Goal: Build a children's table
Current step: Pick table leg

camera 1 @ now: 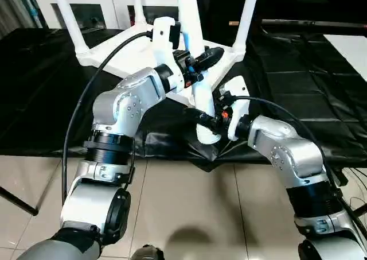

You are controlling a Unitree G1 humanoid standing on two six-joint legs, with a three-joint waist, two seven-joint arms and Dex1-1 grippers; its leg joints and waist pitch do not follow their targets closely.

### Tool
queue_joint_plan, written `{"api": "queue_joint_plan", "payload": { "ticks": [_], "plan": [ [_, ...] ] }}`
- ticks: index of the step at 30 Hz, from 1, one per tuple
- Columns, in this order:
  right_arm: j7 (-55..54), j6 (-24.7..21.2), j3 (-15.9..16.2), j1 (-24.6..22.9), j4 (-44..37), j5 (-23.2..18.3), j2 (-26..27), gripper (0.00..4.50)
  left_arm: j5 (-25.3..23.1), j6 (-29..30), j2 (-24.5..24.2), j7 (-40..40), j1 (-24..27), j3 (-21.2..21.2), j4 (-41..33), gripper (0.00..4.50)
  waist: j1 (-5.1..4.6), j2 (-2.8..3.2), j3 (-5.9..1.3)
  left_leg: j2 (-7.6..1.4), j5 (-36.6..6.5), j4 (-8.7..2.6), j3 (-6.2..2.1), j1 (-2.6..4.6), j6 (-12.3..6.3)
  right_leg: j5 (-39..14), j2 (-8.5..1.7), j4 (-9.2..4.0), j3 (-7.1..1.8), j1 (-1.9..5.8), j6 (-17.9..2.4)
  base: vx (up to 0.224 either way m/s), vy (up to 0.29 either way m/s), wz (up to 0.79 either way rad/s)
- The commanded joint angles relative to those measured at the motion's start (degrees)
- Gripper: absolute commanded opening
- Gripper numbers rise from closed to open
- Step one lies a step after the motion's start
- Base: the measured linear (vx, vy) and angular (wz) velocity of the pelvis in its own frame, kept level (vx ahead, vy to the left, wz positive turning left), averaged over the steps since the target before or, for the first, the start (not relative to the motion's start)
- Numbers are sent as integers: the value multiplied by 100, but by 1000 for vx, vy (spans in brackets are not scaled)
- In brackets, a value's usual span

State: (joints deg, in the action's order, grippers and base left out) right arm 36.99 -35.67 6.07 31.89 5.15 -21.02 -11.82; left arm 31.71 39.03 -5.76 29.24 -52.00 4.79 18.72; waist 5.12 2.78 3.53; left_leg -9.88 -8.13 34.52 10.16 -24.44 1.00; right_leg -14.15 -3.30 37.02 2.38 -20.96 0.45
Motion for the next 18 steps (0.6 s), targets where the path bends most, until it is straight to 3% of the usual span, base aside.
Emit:
{"api": "queue_joint_plan", "payload": {
  "ticks": [1, 6, 9, 13, 15, 16, 18],
  "plan": [
    [357, -186, -148, 267, -395, -461, 19, 262, 178, 317, -76, 446, 83, -103, -165, 185, 4, 26, -484, -301, -920, -331, -152, 261, -81, 545, -479, -406, -218, 209, -1467, 0, 0, 0],
    [1402, -517, 15, 49, -833, -870, -620, 301, 421, 705, -585, 1496, 178, -483, -560, 183, 37, 36, -467, -323, -976, -337, -145, 275, -74, 399, -468, -408, -221, 197, -1449, 0, 0, 0],
    [1638, -566, -14, -35, -851, -940, -855, 327, 401, 647, -751, 1663, 140, -507, -543, 182, 33, 20, -453, -319, -1060, -351, -140, 271, -16, 232, -470, -424, -227, 186, -1416, 0, 0, 0],
    [1693, -595, -58, -11, -711, -924, -944, 327, 309, 401, -820, 1867, 119, -520, -546, 182, 13, -2, -450, -312, -1080, -347, -136, 265, 40, -25, -487, -452, -231, 190, -1458, 0, 0, 0],
    [1710, -652, -104, 16, -660, -975, -954, 327, 308, 440, -834, 1950, 121, -512, -581, 182, 13, 7, -454, -311, -1022, -344, -139, 262, 20, 7, -485, -442, -226, 185, -1465, 0, 0, 0],
    [1733, -694, -148, 43, -608, -1050, -942, 327, 362, 488, -844, 2032, 143, -546, -653, 182, 6, -26, -458, -308, -967, -342, -133, 255, -3, 77, -479, -435, -225, 190, -1473, 0, 0, 0],
    [1773, -746, -196, 80, -535, -1153, -919, 327, 414, 471, -867, 2203, 184, -631, -767, 182, 16, -9, -469, -309, -875, -329, -134, 259, -68, 180, -486, -423, -221, 187, -1516, 0, 0, 0]
  ]
}}
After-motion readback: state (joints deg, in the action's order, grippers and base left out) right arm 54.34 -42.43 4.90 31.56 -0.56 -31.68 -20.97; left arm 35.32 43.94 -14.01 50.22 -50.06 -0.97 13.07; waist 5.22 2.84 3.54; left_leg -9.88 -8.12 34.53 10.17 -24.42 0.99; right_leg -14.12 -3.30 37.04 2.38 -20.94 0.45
